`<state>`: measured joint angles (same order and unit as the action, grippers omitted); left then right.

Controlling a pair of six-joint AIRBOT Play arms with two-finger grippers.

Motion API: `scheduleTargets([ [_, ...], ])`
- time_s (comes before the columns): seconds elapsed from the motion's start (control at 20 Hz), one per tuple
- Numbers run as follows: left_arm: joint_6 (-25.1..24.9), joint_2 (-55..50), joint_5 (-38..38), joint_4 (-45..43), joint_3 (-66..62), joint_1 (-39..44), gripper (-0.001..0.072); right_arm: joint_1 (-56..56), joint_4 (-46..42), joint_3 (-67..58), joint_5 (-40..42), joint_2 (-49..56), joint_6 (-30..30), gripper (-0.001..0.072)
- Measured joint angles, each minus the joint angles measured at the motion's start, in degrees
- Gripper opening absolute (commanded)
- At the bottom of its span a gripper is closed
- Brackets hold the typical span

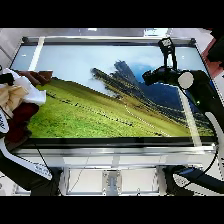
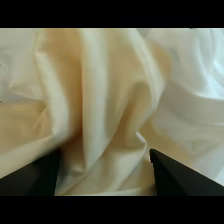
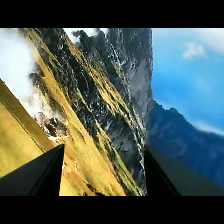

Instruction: Fold the shirts.

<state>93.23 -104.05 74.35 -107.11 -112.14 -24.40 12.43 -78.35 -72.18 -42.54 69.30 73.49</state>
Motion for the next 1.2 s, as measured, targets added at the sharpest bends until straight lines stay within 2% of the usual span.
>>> scheduleTargets([
  [0.05, 0.00, -0.04, 0.13, 0.98, 0.00, -0.48, 0.0640, 0.00, 0.22, 0.00, -0.15, 0.02, 0.92, 0.0551],
  [0.1, -0.02, -0.17, 0.13, 1.57, 0.00, -0.79, 0.0595, 0.00, 0.50, 0.00, -0.39, 0.00, 1.55, 0.0551],
  [0.15, -0.02, -0.31, 0.28, 2.23, -0.02, -1.07, 0.0393, 0.00, 0.98, 0.00, -0.42, 0.00, 2.05, 0.0551],
  [0.2, -0.09, -0.44, 0.33, 2.64, -0.02, -1.25, 0.0110, 0.02, 1.57, 0.00, -0.57, 0.00, 2.45, 0.0551],
  [0.25, -0.13, -0.57, 0.48, 3.21, -0.02, -1.36, 0.0015, 0.00, 2.01, 0.00, -0.63, 0.02, 2.71, 0.0551],
  [0.45, -0.42, -0.50, 0.76, 8.31, -0.20, -1.60, 0.0014, 0.00, 3.28, 0.00, -0.15, 0.00, 3.41, 0.0551],
  [0.65, -3.48, 1.79, 0.22, 22.23, -4.76, -1.57, 0.0013, 0.02, 4.90, -0.37, 3.19, -0.31, 3.56, 0.0551],
  [0.95, -15.26, 13.88, -2.75, 56.26, -8.31, 0.85, 0.0013, 0.00, 2.05, -6.47, 5.66, -4.28, 3.65, 0.0550],
  [1.2, -25.11, 20.83, -1.16, 84.37, -8.79, 10.05, 0.0012, 0.00, -8.00, -10.32, 3.26, -12.35, 3.74, 0.0549],
])
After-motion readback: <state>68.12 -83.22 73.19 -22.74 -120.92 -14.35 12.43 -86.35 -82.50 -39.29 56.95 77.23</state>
